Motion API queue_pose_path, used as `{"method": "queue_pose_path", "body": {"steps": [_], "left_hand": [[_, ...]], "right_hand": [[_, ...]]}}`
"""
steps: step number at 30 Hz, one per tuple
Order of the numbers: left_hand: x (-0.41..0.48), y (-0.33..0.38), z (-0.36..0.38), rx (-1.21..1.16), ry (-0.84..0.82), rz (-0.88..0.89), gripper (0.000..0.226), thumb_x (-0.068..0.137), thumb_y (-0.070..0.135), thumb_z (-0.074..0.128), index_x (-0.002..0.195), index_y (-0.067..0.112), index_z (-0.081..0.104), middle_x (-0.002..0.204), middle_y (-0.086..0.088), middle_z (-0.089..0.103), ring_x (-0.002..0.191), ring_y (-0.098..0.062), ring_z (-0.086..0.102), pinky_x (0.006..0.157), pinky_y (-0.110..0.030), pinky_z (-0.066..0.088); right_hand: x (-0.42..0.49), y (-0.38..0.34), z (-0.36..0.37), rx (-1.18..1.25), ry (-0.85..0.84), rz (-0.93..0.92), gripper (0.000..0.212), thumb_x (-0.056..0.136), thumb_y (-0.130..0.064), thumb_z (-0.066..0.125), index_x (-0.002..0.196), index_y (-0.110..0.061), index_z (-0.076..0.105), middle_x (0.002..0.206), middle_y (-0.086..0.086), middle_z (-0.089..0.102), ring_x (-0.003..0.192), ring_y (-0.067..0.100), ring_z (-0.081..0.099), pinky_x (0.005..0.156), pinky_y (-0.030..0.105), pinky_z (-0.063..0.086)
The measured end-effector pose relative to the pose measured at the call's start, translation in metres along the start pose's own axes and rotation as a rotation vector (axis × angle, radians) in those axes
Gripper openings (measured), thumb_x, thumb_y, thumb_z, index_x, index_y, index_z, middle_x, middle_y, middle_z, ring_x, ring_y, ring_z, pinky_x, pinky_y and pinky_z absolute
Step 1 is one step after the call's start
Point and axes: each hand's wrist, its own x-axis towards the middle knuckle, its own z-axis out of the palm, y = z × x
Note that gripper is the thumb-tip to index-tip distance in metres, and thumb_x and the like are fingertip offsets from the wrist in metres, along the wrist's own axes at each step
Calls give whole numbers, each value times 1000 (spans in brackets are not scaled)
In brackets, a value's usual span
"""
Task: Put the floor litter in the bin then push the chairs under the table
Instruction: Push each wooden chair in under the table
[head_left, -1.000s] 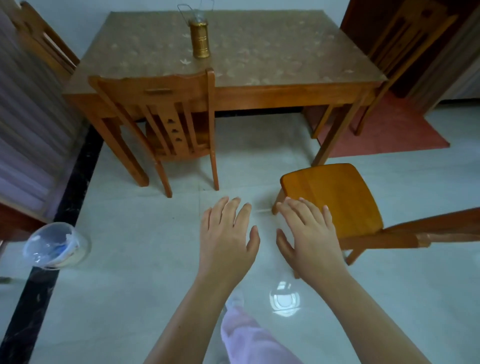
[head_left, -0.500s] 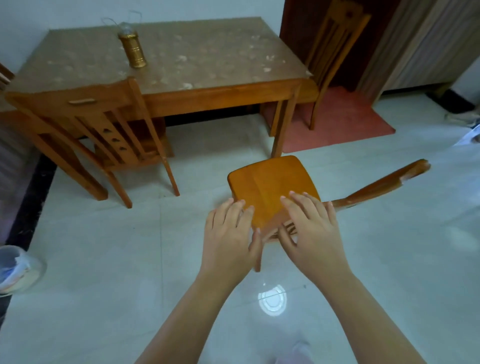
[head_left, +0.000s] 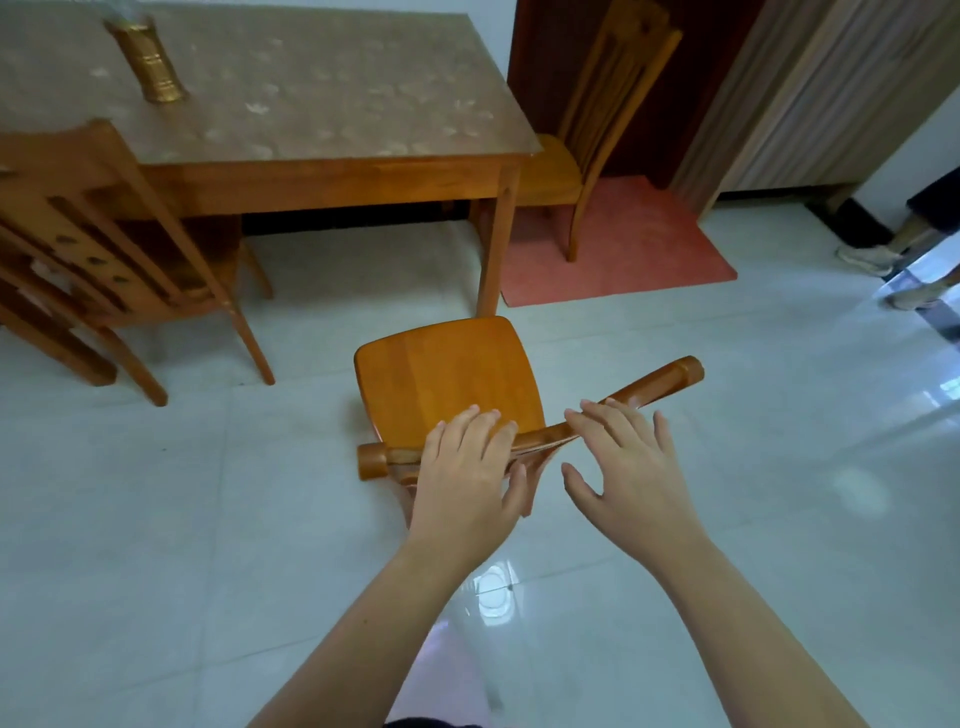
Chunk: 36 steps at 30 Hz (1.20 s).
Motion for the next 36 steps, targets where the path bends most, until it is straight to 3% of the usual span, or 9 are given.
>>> {"method": "queue_pose_path", "body": {"steps": [3,7,12,17,23,31,34,36], "left_hand": [[14,3,22,-8,-55,-21,37,77,25,67,108,4,66,111,-16,66,109,-36,59,91,-53,43],[28,8,48,16,-103,-34,37,72,28,75,102,9,68,103,-11,70,100,-32,64,84,-49,49],[38,3,65,26,-106,-51,36,71,37,73,97,12,70,94,-6,71,78,-23,67,63,-32,53],[47,6,64,-9,-166,-128,31,70,40,70,93,20,72,79,4,71,64,-16,65,57,-24,46],[56,18,58,12,-226,-307,24,70,45,64,82,27,73,69,8,71,60,-13,64,54,-22,44],[57,12,61,9,-370,-328,29,82,51,55,101,32,66,91,12,70,81,-8,62,66,-25,48],[57,3,60,-41,-455,-299,27,85,48,53,99,28,64,91,9,69,79,-10,61,68,-27,49],[59,-2,60,-52,-506,-263,28,86,48,52,98,25,63,91,7,68,79,-12,60,70,-31,49]], "right_hand": [[18,25,16,-13,-86,-41,44,76,-26,69,116,-11,59,121,10,61,117,33,52,100,60,31],[39,51,31,0,-240,-75,47,83,-36,58,127,-19,51,133,3,53,128,25,40,109,52,17],[58,70,43,63,-324,-191,49,78,-36,64,123,-18,55,128,3,56,124,24,44,106,50,25],[78,86,48,141,-433,-348,45,74,-38,66,114,-19,60,109,0,64,102,22,56,82,33,45],[94,94,57,242,-563,-445,26,77,-42,58,99,-29,63,96,-8,67,90,16,58,68,28,43],[106,94,59,313,-718,-436,7,73,-37,59,79,-35,56,76,-12,60,68,10,50,53,22,33],[110,90,58,296,-769,-455,23,71,-32,60,62,-36,39,60,-13,47,58,9,43,48,22,30],[113,87,58,292,-797,-448,23,69,-29,62,61,-32,40,60,-10,51,57,11,46,50,28,37]]}}
